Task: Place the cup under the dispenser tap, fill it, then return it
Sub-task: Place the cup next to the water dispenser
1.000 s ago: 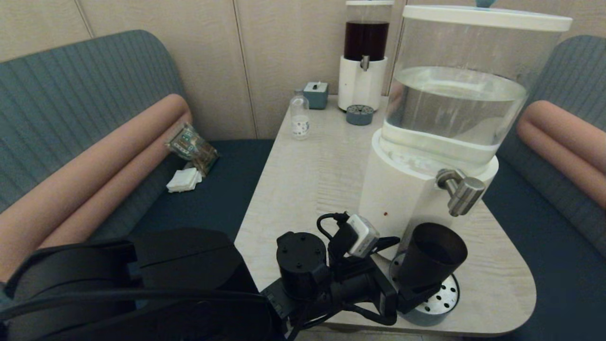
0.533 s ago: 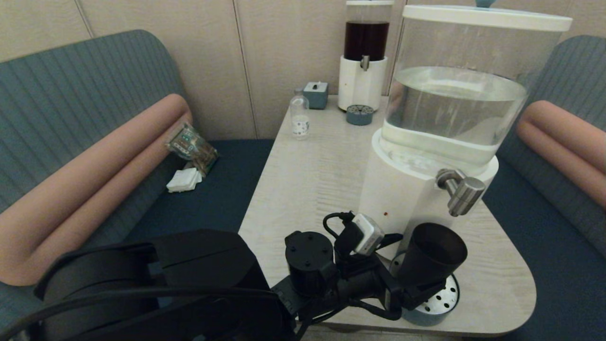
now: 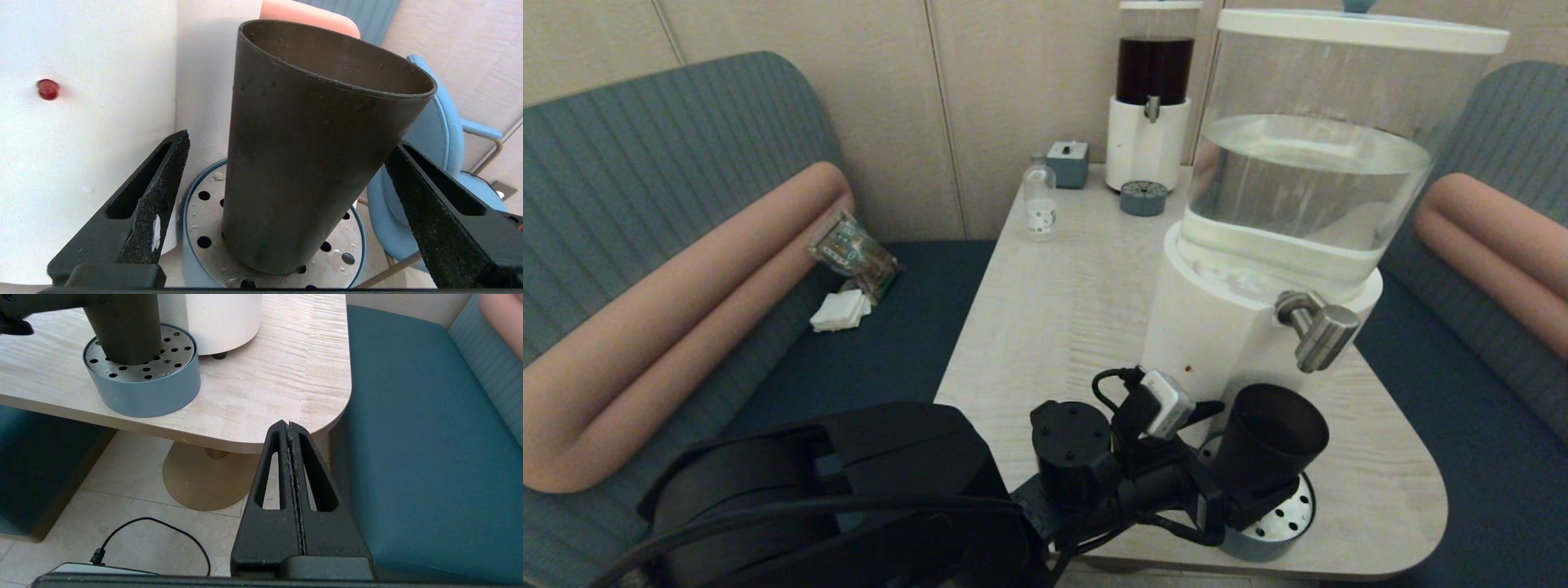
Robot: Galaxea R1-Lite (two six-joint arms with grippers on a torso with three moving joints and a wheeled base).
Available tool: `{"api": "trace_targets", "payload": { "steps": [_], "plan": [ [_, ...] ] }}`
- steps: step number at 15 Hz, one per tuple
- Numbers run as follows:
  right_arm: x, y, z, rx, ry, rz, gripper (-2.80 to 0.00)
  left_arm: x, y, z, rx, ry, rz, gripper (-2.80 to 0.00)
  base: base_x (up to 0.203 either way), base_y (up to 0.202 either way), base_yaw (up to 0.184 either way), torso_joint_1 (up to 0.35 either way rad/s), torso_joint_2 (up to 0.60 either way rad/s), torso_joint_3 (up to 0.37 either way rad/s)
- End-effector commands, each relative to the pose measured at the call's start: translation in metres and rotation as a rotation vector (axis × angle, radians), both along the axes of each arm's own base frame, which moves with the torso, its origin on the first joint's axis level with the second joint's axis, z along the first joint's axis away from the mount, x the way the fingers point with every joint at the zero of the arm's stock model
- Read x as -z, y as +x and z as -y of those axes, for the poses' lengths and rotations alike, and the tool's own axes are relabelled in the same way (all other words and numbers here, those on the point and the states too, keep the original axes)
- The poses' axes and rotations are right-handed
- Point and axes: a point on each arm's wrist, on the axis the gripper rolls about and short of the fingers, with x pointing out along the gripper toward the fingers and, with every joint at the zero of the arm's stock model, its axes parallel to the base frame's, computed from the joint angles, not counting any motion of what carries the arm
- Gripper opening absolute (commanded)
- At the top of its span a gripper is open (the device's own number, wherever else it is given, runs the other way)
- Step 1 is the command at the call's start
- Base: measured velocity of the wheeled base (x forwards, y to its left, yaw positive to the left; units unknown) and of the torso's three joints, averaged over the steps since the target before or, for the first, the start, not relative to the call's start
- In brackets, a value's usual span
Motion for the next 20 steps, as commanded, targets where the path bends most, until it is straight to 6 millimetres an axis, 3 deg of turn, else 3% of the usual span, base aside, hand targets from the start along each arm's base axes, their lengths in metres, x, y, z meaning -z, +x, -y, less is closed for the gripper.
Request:
{"api": "trace_targets", "payload": {
  "steps": [1,20],
  "plan": [
    [0.0001,-0.0003,0.0,-0.001,-0.001,0.003,-2.8,0.0029,0.0026,0.0025,-0.004,-0.008,0.003,0.0,0.0,0.0,0.0,0.0,0.0,0.0],
    [0.0001,-0.0003,0.0,-0.001,-0.001,0.003,-2.8,0.0108,0.0117,0.012,-0.043,-0.027,0.007,0.0,0.0,0.0,0.0,0.0,0.0,0.0]
  ]
}}
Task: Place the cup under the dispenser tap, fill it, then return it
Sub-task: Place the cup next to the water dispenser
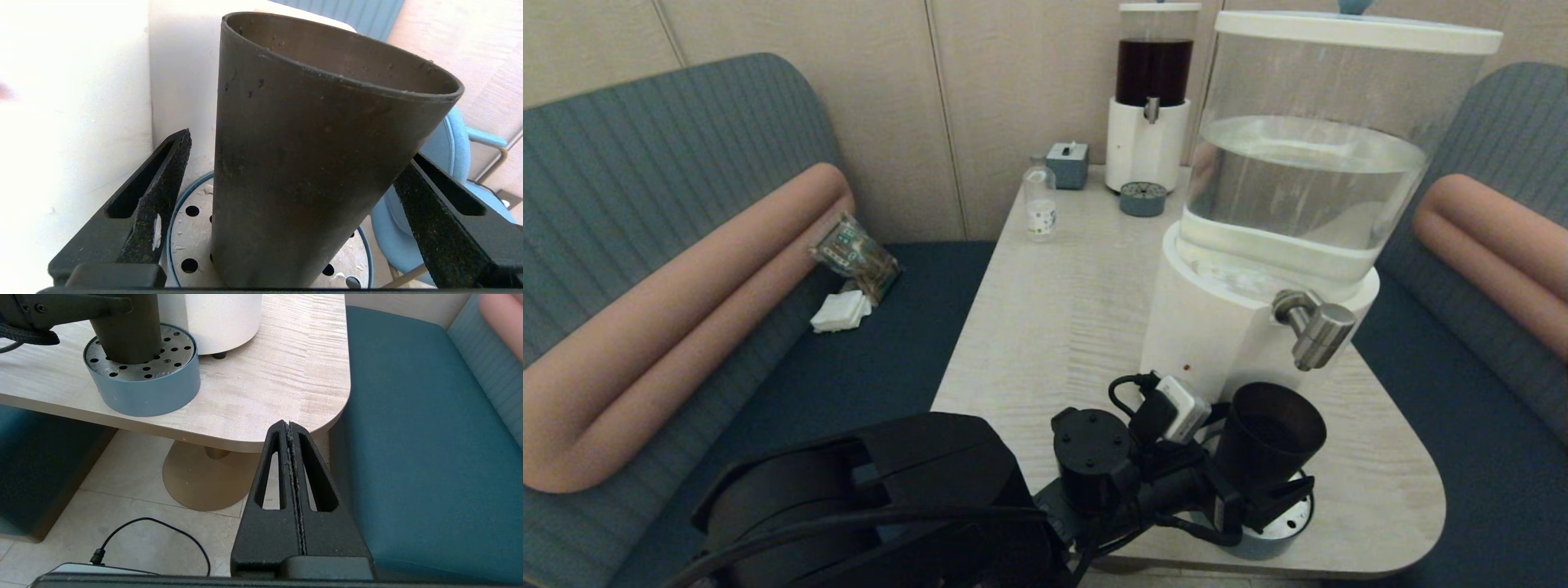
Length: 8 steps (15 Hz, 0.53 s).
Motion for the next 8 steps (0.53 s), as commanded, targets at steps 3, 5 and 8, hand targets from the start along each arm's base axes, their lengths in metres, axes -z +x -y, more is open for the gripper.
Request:
{"api": "trace_targets", "payload": {
  "steps": [3,5,8],
  "plan": [
    [0.0001,-0.0003,0.0,-0.001,-0.001,0.003,-2.8,0.0035,0.0011,0.001,-0.002,-0.002,-0.001,-2.8,0.0,0.0,0.0,0.0,0.0,0.0],
    [0.0001,-0.0003,0.0,-0.001,-0.001,0.003,-2.8,0.002,0.0022,0.0025,-0.001,-0.01,0.004,-2.8,0.0,0.0,0.0,0.0,0.0,0.0],
    [0.0001,-0.0003,0.0,-0.001,-0.001,0.003,-2.8,0.0017,0.0022,0.0033,-0.002,-0.012,0.006,-2.8,0.0,0.0,0.0,0.0,0.0,0.0]
  ]
}}
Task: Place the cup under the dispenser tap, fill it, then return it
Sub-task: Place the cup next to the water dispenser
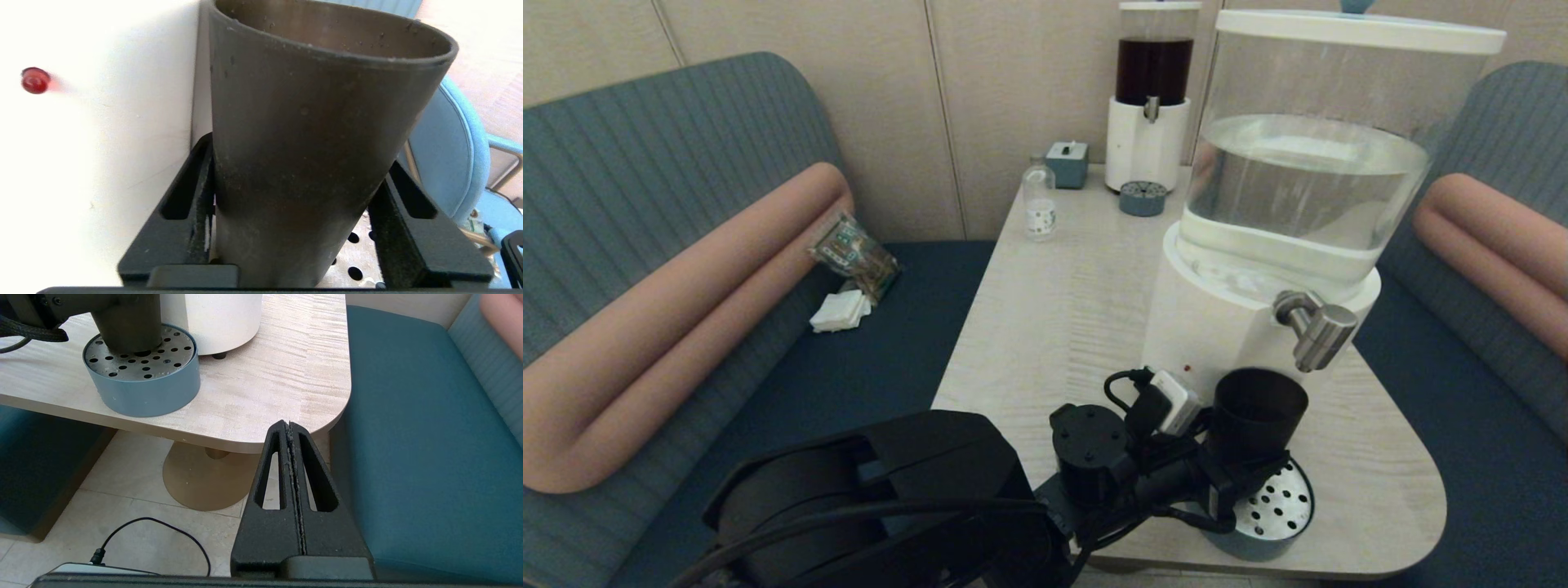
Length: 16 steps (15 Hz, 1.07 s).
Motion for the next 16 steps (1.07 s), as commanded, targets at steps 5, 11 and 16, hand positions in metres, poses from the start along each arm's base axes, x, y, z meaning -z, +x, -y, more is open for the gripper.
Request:
{"api": "trace_targets", "payload": {
  "steps": [5,11,16],
  "plan": [
    [0.0,0.0,0.0,-0.001,-0.001,0.004,-2.8,-0.003,-0.002,0.0,0.009,-0.009,0.009,-2.8,0.0,0.0,0.0,0.0,0.0,0.0],
    [0.0,0.0,0.0,-0.001,-0.001,0.004,-2.8,-0.023,-0.016,-0.004,0.028,-0.02,0.019,-2.8,0.0,0.0,0.0,0.0,0.0,0.0],
    [0.0,0.0,0.0,-0.001,-0.001,0.004,-2.8,-0.024,-0.026,-0.017,0.026,0.012,-0.005,-2.8,0.0,0.0,0.0,0.0,0.0,0.0]
  ]
}}
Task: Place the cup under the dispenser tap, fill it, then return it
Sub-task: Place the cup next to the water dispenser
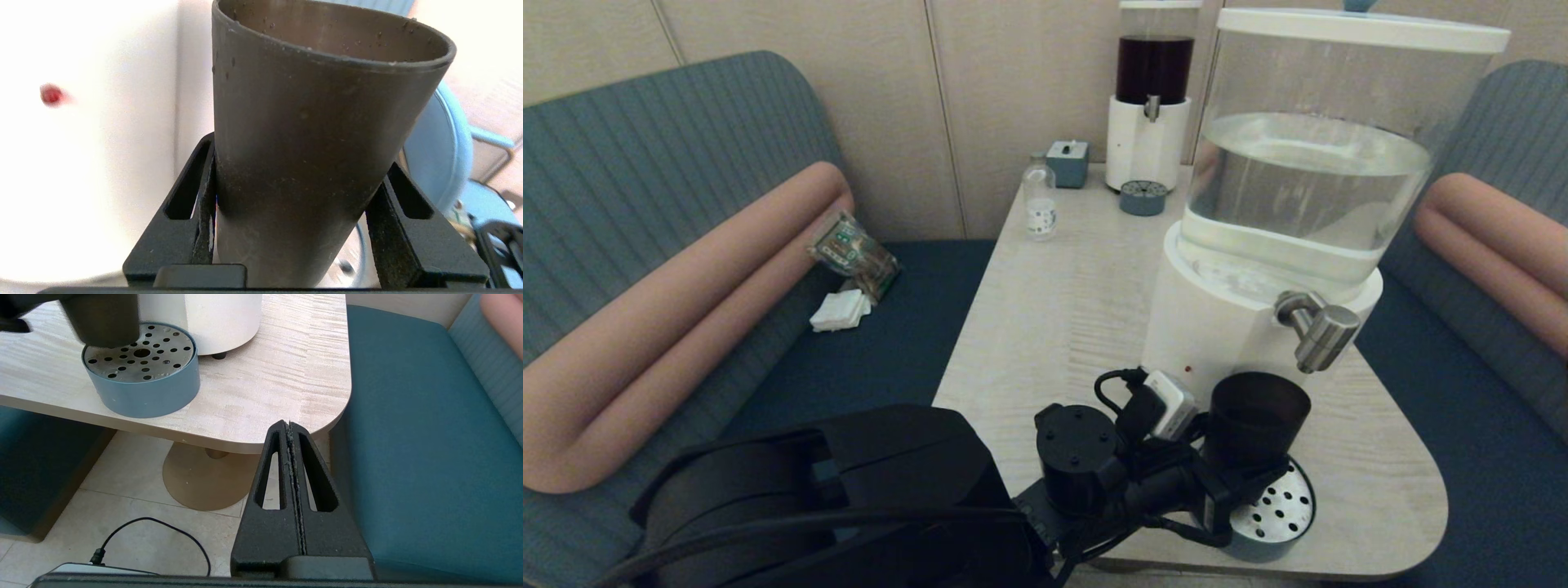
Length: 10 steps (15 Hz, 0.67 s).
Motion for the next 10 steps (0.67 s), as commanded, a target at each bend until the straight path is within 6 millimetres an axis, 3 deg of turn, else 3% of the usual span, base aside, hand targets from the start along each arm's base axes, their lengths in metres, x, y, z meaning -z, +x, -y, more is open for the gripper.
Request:
{"api": "trace_targets", "payload": {
  "steps": [1,5,10],
  "plan": [
    [0.0,0.0,0.0,-0.001,-0.001,0.003,-2.8,-0.008,-0.005,-0.007,0.0,-0.005,0.001,-2.8,0.0,0.0,0.0,0.0,0.0,0.0],
    [0.0,0.0,0.0,-0.001,-0.001,0.003,-2.8,-0.01,-0.006,-0.016,-0.025,-0.003,-0.027,-2.8,0.0,0.0,0.0,0.0,0.0,0.0],
    [0.0,0.0,0.0,-0.001,-0.001,0.003,-2.8,-0.019,-0.001,-0.044,-0.083,0.014,-0.038,-2.8,0.0,0.0,0.0,0.0,0.0,0.0]
  ]
}}
